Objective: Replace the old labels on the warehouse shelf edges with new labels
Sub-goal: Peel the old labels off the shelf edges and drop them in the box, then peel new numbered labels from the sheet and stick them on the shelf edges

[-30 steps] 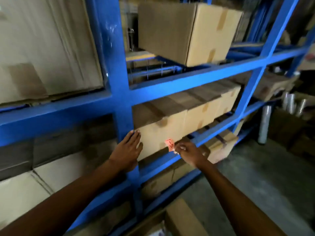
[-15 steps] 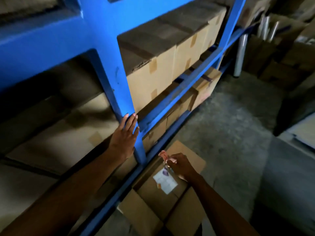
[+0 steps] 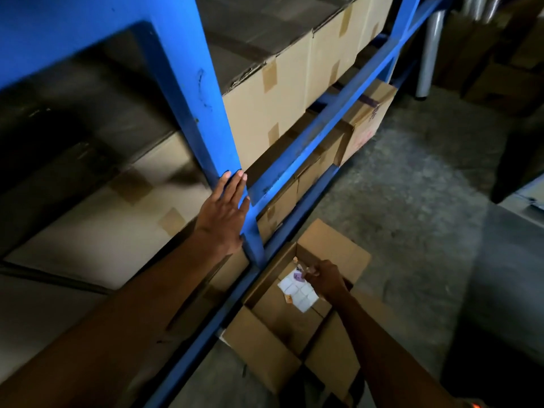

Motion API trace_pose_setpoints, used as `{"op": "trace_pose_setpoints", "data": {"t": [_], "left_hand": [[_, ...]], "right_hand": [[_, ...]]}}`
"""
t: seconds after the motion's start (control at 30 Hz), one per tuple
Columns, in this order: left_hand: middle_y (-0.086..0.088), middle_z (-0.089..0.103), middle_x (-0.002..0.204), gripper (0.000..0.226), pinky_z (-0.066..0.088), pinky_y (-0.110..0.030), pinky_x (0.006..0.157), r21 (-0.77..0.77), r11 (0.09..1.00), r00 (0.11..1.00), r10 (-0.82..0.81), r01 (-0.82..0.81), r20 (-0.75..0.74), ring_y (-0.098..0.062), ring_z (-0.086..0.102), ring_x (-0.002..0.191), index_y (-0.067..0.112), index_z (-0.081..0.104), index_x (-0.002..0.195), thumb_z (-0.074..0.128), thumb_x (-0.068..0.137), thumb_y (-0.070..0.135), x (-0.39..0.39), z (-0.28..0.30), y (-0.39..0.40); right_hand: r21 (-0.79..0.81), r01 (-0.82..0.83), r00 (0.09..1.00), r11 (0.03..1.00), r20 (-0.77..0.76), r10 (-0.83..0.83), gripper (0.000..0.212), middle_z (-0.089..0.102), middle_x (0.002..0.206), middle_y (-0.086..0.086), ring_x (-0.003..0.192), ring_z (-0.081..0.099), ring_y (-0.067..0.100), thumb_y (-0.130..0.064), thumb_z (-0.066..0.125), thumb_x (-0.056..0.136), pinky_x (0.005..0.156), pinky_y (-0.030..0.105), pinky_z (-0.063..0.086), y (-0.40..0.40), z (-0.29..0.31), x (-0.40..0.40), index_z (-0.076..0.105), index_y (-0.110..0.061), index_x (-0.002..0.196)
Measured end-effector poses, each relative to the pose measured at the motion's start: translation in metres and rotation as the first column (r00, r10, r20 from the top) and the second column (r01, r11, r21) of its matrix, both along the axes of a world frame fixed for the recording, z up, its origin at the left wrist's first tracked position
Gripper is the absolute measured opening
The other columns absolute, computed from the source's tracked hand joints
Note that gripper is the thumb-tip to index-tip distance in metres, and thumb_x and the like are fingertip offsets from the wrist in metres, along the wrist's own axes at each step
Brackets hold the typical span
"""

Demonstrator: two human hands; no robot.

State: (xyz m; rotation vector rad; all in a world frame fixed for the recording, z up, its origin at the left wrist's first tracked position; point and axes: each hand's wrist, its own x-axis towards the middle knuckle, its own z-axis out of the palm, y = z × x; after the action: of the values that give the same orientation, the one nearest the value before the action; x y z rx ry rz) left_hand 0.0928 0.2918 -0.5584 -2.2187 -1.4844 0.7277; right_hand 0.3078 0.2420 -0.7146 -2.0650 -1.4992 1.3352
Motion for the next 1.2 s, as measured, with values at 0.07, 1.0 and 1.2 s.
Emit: {"op": "trace_pose_setpoints", "data": {"t": [0.07,1.0,1.2], "left_hand": [[-0.025,-0.002,0.155,0.079,-0.015,-0.051,0.112,-0.013,1.0,1.0,0.011,-0.011,0.009,-0.037,-0.011,0.143,0.015,0.021,0.145,0.047,0.083,0.055,0.001,0.001,0.0],[-0.014,0.041,0.146,0.061,0.032,-0.034,0.107,-0.483,0.678,0.574,0.108,0.555,0.811,-0.028,0.038,0.134,0.007,0.034,0.141,0.045,0.093,0.043,0.573,-0.001,-0.246],[-0.022,0.063,0.112,0.039,0.045,-0.036,0.084,-0.593,0.703,0.495,0.383,0.392,0.78,-0.033,0.059,0.105,-0.003,0.059,0.105,0.058,0.088,0.032,0.609,-0.027,-0.257]], "right_hand": [[0.021,0.011,1.0,1.0,0.005,-0.011,0.016,0.07,0.088,0.019,0.082,0.066,0.029,-0.015,0.063,0.082,0.074,0.038,0.052,-0.001,0.0,0.004,0.068,0.0,0.084],[0.336,0.523,0.575,0.783,0.539,-0.616,0.048,0.04,0.147,0.006,0.134,0.036,0.023,-0.033,0.048,0.092,0.107,0.035,0.033,-0.362,0.169,0.461,0.041,-0.018,0.137],[0.197,0.551,0.699,0.811,0.422,-0.578,0.049,0.034,0.15,0.006,0.135,0.035,0.023,-0.034,0.044,0.095,0.109,0.035,0.032,-0.382,0.14,0.472,0.035,-0.019,0.141]]}}
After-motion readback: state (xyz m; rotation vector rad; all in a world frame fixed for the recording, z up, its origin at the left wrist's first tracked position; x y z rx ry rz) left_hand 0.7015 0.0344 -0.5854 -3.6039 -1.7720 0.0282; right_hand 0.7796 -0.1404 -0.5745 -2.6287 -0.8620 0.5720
